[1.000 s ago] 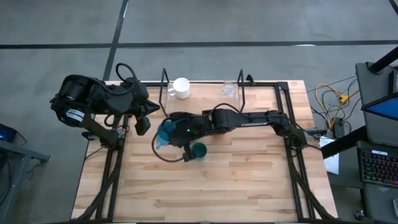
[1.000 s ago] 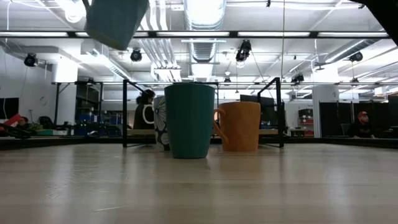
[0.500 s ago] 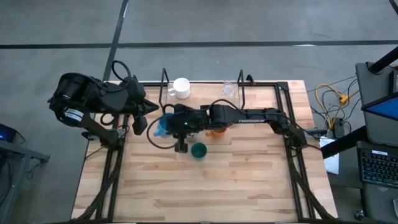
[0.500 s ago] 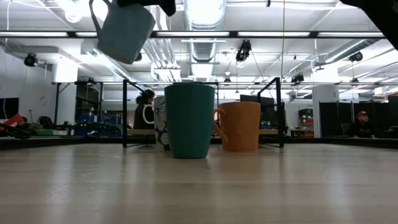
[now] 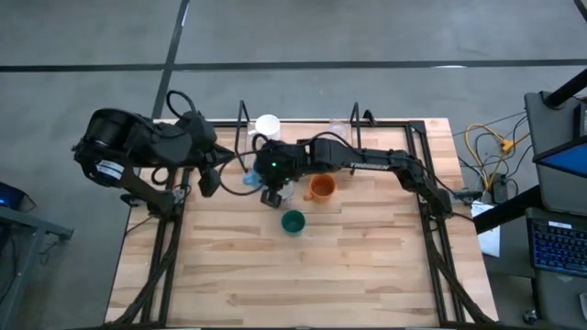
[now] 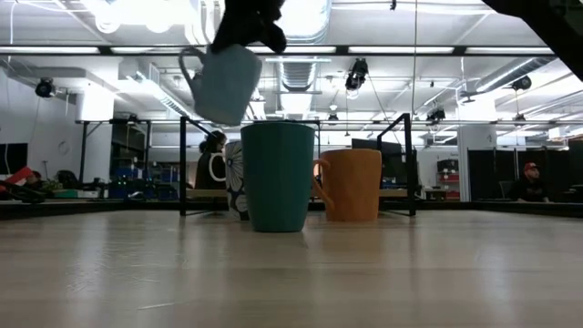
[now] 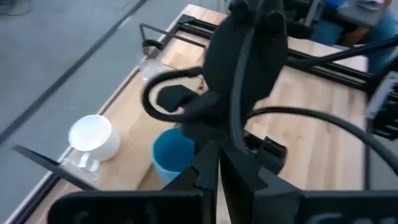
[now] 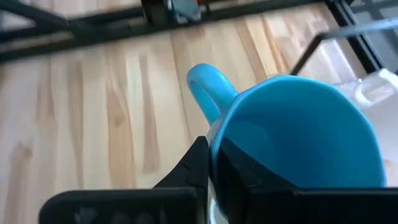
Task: Stack small to large cups/mugs on shelf
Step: Put the light blue mug on the shelf
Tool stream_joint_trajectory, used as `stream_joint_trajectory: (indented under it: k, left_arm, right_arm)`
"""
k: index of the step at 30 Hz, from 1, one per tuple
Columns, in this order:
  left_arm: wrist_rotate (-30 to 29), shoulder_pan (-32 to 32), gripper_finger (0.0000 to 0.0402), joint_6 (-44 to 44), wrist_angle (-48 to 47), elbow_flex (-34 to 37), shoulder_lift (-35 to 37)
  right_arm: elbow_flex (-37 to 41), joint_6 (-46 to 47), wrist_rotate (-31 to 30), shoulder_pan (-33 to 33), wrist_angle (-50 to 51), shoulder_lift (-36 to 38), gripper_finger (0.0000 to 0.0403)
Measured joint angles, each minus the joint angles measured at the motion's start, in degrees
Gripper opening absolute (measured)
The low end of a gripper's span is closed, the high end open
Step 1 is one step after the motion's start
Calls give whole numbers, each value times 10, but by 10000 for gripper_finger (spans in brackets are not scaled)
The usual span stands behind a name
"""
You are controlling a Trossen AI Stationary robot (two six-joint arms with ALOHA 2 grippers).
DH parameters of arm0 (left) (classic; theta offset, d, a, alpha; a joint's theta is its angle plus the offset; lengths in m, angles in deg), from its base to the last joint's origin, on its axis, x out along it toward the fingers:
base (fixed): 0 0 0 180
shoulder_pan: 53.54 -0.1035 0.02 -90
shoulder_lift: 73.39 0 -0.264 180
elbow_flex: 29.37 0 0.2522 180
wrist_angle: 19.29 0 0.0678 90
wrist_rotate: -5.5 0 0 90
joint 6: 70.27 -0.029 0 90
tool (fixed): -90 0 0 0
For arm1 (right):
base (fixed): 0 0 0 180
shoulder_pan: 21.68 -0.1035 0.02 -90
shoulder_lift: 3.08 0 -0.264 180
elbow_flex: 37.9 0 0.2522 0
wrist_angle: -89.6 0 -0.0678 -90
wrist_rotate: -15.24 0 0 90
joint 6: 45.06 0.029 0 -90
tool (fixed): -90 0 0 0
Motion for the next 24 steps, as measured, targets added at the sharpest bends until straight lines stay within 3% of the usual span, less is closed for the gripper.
stream_joint_trajectory:
  k: [5,9,13,20,24]
  left_arm:
    - [-65,0,2,-7,-1,13,-11]
    - [-78,-5,2,-41,-2,50,-18]
    - [-80,-18,2,-97,-5,108,-27]
    - [-184,-75,2,-134,-5,213,-19]
    - [-202,-119,2,-157,14,241,1]
  right_arm:
    - [0,-57,-1,16,36,0,12]
    - [0,-74,-5,35,77,0,12]
    - [0,-80,-68,50,131,0,13]
    - [0,-59,-72,92,174,0,13]
    - [0,-35,-76,111,172,2,13]
